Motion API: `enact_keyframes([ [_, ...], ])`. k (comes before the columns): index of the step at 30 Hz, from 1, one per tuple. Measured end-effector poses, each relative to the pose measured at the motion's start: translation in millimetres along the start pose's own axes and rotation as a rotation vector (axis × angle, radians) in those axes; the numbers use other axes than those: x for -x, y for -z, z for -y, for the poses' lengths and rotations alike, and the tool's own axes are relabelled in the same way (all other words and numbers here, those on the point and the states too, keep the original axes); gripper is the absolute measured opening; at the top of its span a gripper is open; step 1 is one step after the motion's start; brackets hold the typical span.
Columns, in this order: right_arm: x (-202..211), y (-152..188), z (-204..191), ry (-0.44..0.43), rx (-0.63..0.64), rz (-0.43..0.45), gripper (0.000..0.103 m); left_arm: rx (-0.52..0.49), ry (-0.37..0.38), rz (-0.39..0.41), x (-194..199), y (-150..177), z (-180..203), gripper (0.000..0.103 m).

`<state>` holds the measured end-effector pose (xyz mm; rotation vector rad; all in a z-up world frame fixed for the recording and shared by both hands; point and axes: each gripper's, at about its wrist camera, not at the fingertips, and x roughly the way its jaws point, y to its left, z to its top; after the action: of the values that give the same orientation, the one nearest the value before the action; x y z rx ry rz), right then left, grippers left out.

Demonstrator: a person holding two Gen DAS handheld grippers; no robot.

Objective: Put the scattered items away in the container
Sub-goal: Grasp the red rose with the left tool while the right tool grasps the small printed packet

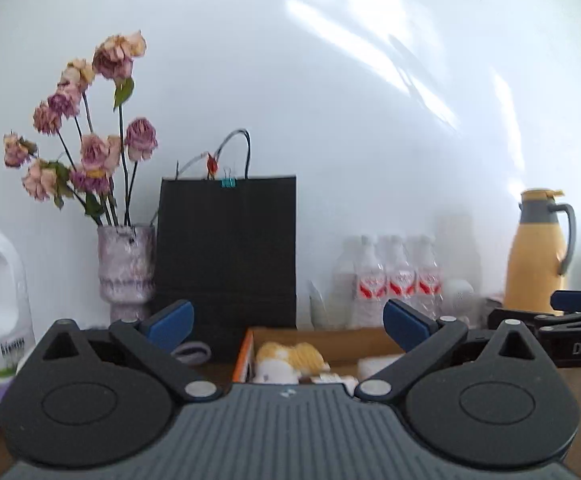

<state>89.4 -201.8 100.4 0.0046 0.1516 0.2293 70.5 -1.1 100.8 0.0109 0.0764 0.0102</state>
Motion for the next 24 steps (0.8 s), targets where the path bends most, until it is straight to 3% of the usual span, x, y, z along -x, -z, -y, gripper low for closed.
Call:
enact_keyframes([
  [4, 23, 9, -7, 0.043, 0.003, -0.041, 0.103, -0.018, -0.041, -0.096, 30, 12, -3, 0.103],
  [7, 66, 26, -15, 0.104, -0.018, -0.073, 0.103, -0.043, -0.046, -0.168, 83, 28, -2, 0.103],
  [11, 136, 54, -20, 0.051, -0.053, -0.106, 0.103, -0.032, -0.021, -0.239, 150, 54, -6, 0.103],
  [14, 170, 72, -28, 0.072, -0.022, -0.115, 0.101, 0.014, -0.002, -0.339, 170, 74, -14, 0.103],
  [16, 178, 80, -32, 0.042, -0.035, -0.141, 0.087, 0.017, 0.007, -0.340, 168, 76, -15, 0.103],
  [17, 175, 82, -33, 0.020, -0.043, -0.165, 0.086, 0.010, 0.016, -0.329, 164, 74, -14, 0.103],
  [18, 169, 82, -34, -0.002, -0.041, -0.185, 0.074, 0.002, 0.036, -0.311, 159, 70, -13, 0.103],
  [19, 163, 81, -36, -0.016, -0.031, -0.204, 0.045, -0.007, 0.056, -0.299, 152, 68, -12, 0.103],
  [21, 140, 76, -40, -0.013, 0.002, -0.244, 0.011, -0.046, 0.068, -0.347, 127, 64, -7, 0.103],
  [24, 104, 69, -46, -0.069, 0.045, -0.270, 0.013, -0.074, 0.040, -0.449, 95, 73, 3, 0.094],
])
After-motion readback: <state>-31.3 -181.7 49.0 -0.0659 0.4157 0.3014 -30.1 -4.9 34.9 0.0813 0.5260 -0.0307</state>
